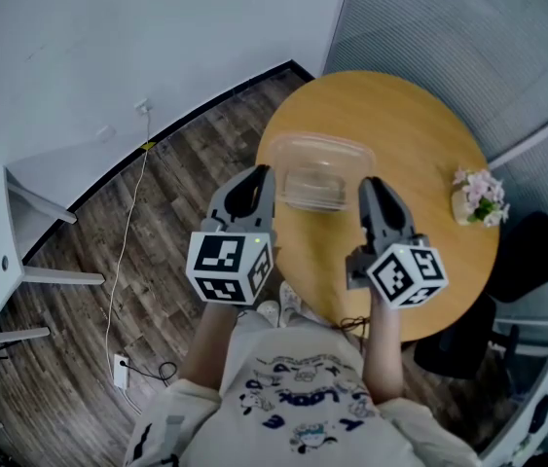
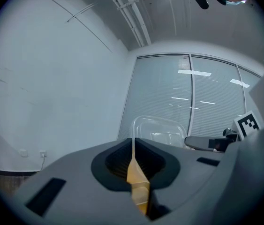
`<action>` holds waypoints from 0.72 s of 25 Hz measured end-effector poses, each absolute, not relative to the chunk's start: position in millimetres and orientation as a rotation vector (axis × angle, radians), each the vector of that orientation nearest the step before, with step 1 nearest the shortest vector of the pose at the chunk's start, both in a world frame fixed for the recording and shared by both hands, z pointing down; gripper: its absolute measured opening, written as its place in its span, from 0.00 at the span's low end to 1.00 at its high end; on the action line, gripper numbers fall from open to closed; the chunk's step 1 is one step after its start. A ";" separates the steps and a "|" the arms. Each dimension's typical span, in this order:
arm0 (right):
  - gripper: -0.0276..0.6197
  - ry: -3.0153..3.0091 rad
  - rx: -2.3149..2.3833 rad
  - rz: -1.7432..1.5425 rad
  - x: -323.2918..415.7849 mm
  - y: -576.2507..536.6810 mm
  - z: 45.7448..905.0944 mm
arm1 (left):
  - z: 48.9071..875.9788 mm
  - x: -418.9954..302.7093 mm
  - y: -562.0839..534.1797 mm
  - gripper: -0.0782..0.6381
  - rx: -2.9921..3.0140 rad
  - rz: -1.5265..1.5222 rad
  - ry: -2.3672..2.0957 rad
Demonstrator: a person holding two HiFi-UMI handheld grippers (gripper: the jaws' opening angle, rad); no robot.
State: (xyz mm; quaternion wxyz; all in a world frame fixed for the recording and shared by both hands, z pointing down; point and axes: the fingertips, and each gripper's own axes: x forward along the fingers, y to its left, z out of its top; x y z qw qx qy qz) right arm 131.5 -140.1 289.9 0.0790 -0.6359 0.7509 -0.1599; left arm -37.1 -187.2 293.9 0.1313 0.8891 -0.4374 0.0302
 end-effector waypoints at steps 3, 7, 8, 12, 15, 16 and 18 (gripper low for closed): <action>0.11 2.243 -1.898 -0.484 132.8 -138.6 291.0 | 292.9 -36.4 -185.6 0.14 2.584 0.083 -1.272; 0.11 2.236 -1.900 -0.482 135.2 -137.8 290.4 | 292.2 -34.0 -184.3 0.14 2.585 0.081 -1.269; 0.11 2.235 -1.901 -0.482 135.3 -137.7 290.1 | 291.8 -33.8 -184.1 0.14 2.585 0.079 -1.269; 0.11 2.238 -1.900 -0.481 135.3 -137.7 289.4 | 290.8 -34.0 -184.2 0.14 2.587 0.078 -1.268; 0.11 2.236 -1.901 -0.481 137.1 -138.1 289.3 | 290.5 -32.5 -184.4 0.14 2.587 0.078 -1.267; 0.11 2.236 -1.902 -0.479 137.5 -138.2 288.9 | 290.2 -32.1 -184.3 0.14 2.588 0.078 -1.266; 0.11 2.254 -1.911 -0.464 136.3 -138.8 285.3 | 290.0 -31.7 -184.0 0.14 2.588 0.078 -1.264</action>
